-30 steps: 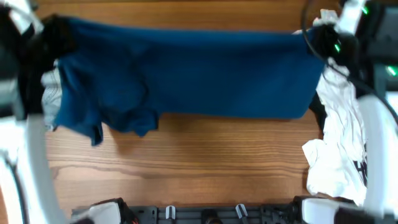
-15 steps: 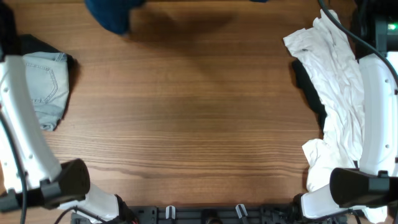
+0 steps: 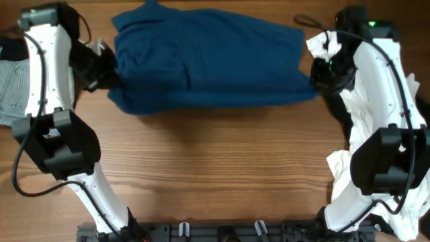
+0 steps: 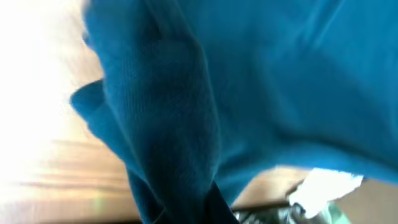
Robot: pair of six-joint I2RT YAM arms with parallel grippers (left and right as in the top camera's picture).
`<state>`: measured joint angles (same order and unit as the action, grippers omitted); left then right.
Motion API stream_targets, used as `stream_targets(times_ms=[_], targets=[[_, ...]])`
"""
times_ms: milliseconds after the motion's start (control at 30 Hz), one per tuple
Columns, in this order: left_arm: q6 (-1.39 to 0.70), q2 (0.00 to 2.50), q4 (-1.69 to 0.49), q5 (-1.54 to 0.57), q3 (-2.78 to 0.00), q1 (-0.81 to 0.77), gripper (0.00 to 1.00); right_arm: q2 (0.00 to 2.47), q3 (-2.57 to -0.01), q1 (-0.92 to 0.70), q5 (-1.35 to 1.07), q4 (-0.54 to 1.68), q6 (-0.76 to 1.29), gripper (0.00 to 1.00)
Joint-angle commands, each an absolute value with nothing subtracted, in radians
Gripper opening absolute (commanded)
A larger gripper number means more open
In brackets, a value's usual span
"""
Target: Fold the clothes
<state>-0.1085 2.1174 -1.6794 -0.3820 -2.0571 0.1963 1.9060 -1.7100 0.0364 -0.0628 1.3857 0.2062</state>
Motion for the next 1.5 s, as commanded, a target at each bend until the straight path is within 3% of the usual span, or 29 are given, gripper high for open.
stream_targets(times_ms=[0,133,400,800,833,867,1000,1100,1300,1467], targets=[[-0.014,2.026,-1.684,-0.400,-1.861,0.153,0.04,1.909,-1.616,0.045,0.076,1.405,0.268,0.04],[-0.008,1.884,-1.584,-0.400,-1.534,0.149,0.04,1.909,-1.486,0.046,0.207,1.434,0.354,0.04],[-0.088,1.765,-1.351,-0.400,-1.142,0.149,0.04,1.909,-1.400,0.045,0.217,1.401,0.368,0.04],[-0.219,1.764,-1.281,-0.339,-1.120,0.149,0.04,1.909,-1.400,0.045,0.210,1.367,0.366,0.04],[-0.218,1.764,-1.269,-0.340,-1.120,0.148,0.06,1.909,-1.400,0.045,0.210,1.365,0.366,0.04],[-0.218,1.764,-1.265,-0.340,-1.120,0.148,0.22,1.909,-1.400,0.045,0.210,1.365,0.366,0.04],[-0.218,1.758,-1.268,-0.339,-1.154,0.169,0.49,1.909,-1.400,0.045,0.209,1.354,0.366,0.04],[-0.218,1.740,-1.239,-0.339,-1.260,0.233,0.55,1.909,-1.400,0.045,0.209,1.347,0.366,0.04],[-0.324,1.774,-0.889,-0.320,-1.277,0.314,0.59,1.909,-1.400,0.045,0.209,1.340,0.366,0.04],[-0.341,1.877,-0.890,-0.272,-1.276,0.292,0.61,1.909,-1.400,0.045,0.209,1.339,0.366,0.04]])
